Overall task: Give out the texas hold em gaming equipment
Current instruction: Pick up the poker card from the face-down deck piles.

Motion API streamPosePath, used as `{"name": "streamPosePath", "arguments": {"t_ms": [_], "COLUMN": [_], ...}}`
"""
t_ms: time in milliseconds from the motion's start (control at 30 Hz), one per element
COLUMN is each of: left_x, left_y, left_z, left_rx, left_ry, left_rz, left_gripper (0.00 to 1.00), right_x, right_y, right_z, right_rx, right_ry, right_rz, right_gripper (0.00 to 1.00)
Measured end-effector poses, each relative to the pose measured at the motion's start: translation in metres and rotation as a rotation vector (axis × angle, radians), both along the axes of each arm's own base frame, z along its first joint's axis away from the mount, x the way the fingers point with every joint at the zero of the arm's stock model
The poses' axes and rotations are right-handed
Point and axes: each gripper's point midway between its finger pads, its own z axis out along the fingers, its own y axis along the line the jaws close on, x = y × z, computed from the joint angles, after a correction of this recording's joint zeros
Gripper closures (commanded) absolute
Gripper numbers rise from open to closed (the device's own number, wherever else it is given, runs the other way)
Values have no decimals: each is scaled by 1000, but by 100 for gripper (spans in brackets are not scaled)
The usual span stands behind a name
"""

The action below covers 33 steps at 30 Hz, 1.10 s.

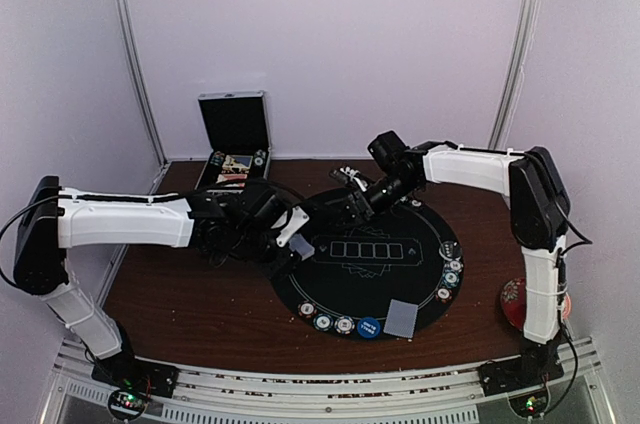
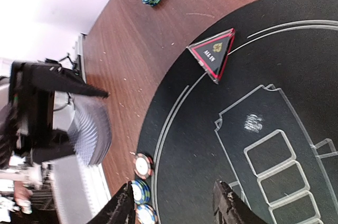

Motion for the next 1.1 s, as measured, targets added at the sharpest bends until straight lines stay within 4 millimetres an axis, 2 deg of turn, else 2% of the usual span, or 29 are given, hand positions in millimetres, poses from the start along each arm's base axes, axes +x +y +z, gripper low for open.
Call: {"name": "streamPosePath", "arguments": {"t_ms": [133, 300, 367, 467, 633, 1100], "left_x": [-2, -7, -8, -8, -9, -12], "left_y": [-5, -8, -9, -11, -10, -12], "left_z": [7, 11, 12, 13, 13, 12], "left_rx": [-27, -42, -47, -52, -47, -46], "left_ry": [-12, -18, -20, -24, -24, -27], "left_rz": [-20, -41, -45, -51, -55, -65], "left_gripper": [41, 41, 41, 41, 41, 41], "right_x": [1, -1, -6, -19, -33, -35], "right_y": [12, 31, 37, 44, 51, 50], "right_z": [-4, 15, 16, 9, 6, 5], "right_rx": [67, 171, 197, 211, 217, 233], "right_ry": [82, 109, 121, 160, 196, 197], "right_rz": [-7, 9, 22, 36, 60, 61], "right_gripper": [48, 47, 47, 47, 46, 46]}}
